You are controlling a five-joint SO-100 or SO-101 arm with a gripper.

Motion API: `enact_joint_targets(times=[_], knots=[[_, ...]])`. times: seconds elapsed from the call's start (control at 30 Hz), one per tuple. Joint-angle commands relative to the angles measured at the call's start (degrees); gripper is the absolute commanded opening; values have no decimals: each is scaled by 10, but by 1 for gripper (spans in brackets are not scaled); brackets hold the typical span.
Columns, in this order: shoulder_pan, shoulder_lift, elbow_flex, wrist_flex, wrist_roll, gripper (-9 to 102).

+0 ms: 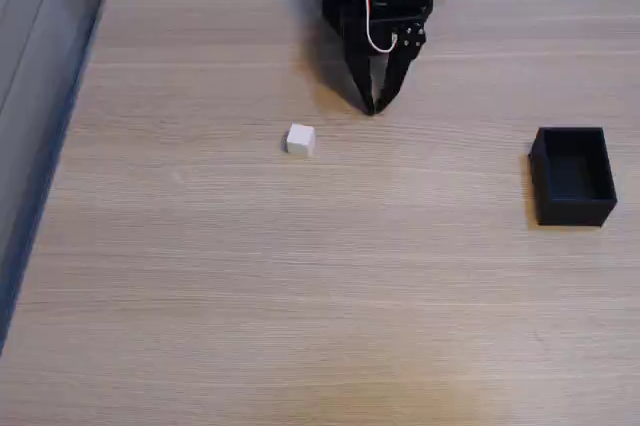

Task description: Pick a white block and place it in the black box.

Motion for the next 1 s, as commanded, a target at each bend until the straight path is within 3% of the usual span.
enact_joint_targets(times=[0.0,0.33,0.5,0.73,0.97], knots=[[5,-18,-23,11,2,0],[26,-178,-159,-52,38,5],[86,-246,-208,-101,47,10],[200,-349,-272,-148,53,28],[279,-403,-305,-163,1,32]])
